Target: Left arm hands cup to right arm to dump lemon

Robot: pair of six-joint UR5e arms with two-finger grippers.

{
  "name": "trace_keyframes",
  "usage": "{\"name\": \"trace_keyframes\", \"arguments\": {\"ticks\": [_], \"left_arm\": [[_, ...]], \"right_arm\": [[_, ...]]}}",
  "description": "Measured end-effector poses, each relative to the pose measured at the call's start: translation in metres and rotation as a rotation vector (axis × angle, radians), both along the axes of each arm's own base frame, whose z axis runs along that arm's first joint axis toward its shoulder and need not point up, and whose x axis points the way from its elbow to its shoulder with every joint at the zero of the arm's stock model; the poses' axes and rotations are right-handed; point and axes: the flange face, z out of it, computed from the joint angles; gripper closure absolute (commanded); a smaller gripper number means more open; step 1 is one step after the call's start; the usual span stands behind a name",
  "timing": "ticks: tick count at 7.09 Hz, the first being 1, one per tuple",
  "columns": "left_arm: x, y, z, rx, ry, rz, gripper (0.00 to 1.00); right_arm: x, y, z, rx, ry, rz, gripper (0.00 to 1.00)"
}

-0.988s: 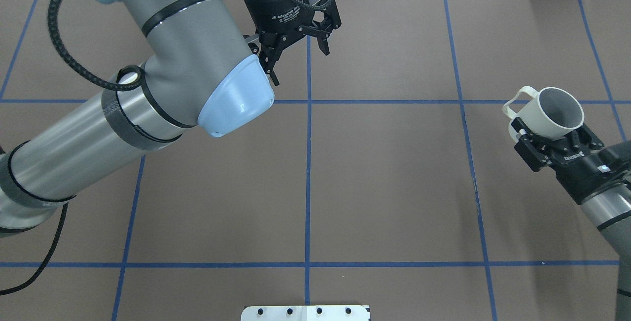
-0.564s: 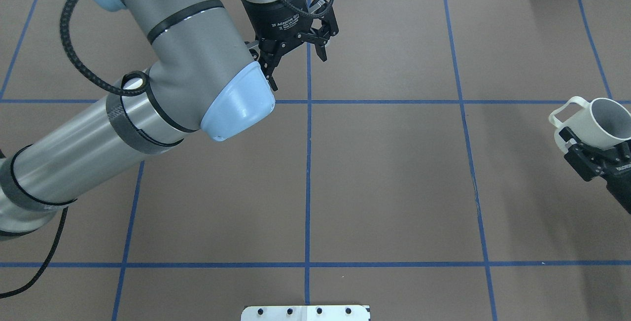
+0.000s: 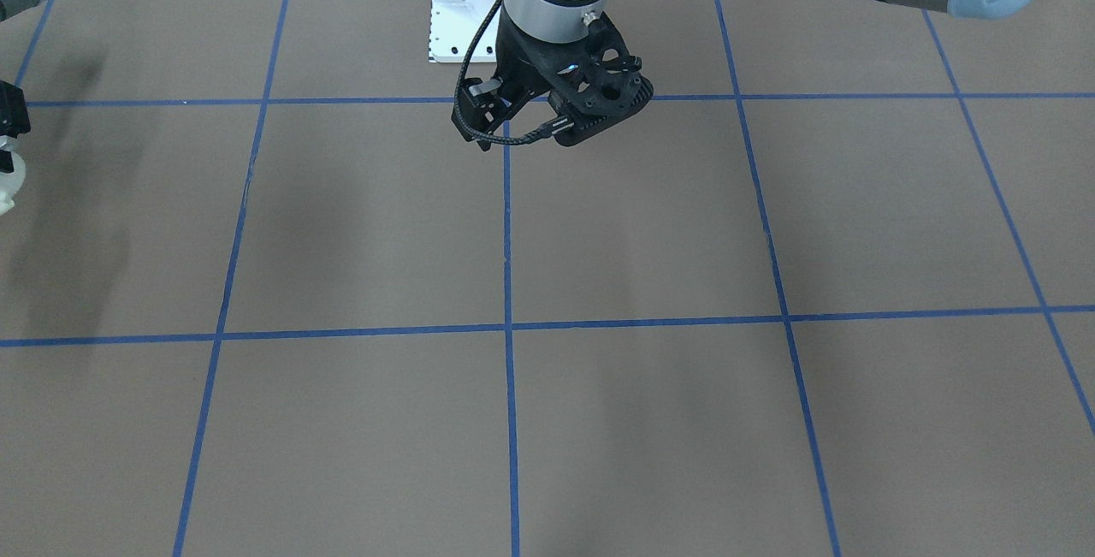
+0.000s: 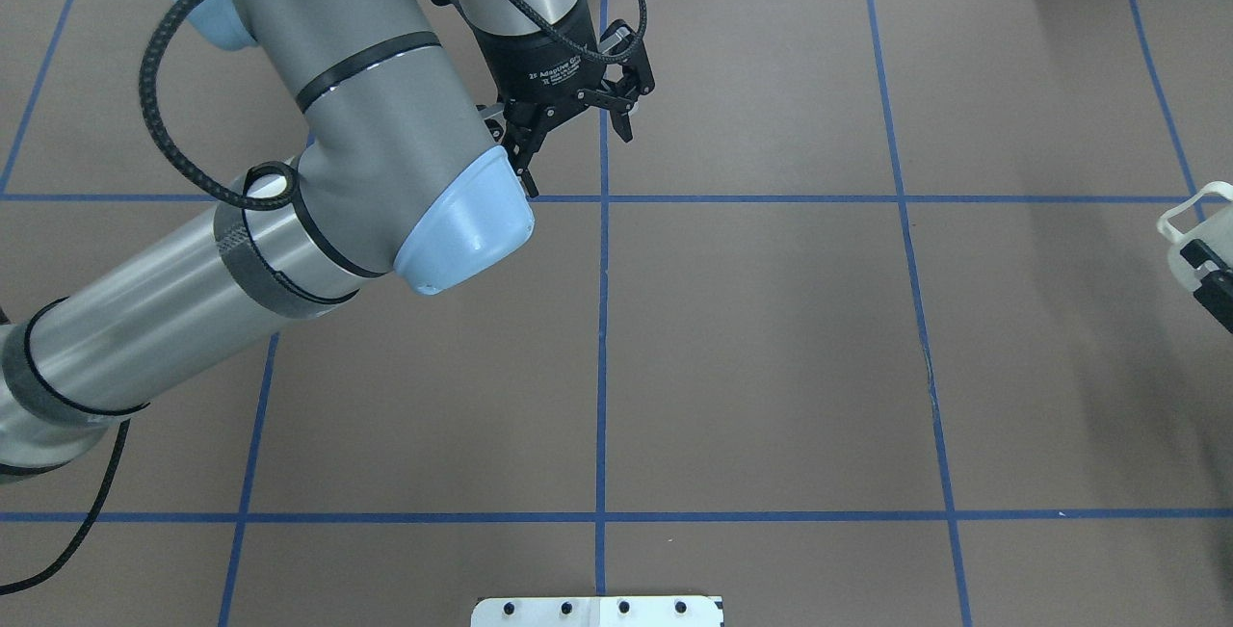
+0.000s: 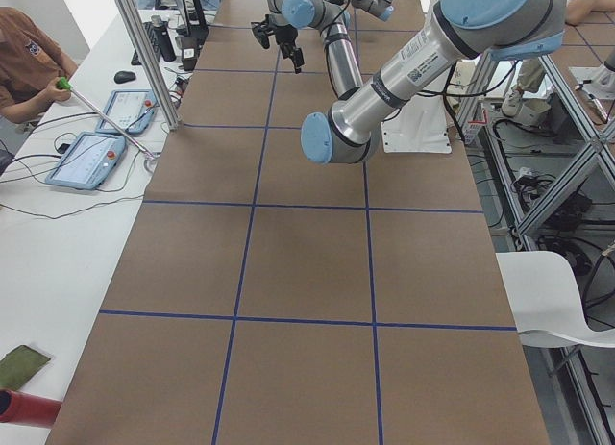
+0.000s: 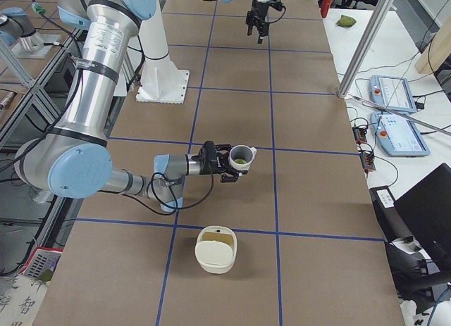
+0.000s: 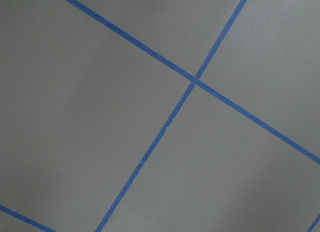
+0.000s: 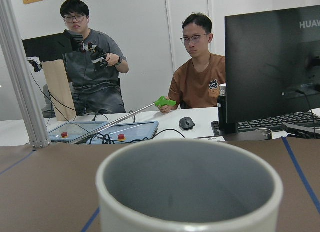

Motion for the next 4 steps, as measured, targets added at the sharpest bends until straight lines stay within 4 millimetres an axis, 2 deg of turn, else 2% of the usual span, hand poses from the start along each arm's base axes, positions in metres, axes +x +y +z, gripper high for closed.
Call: {"name": "trace_keyframes", "arguments": {"ticks": [2, 4], "left_arm": [[0.004, 0.004, -0.002, 0.001, 0.001, 0.006, 0.0], [0.005, 0.005, -0.003, 0.005, 0.0, 0.005, 0.0]], "right_arm": [[0.033, 0.007, 0.024, -0.084, -0.084, -0.027, 0.58], [0.07, 0.033, 0.055, -0.135, -0.177, -0.024, 0.54]]}}
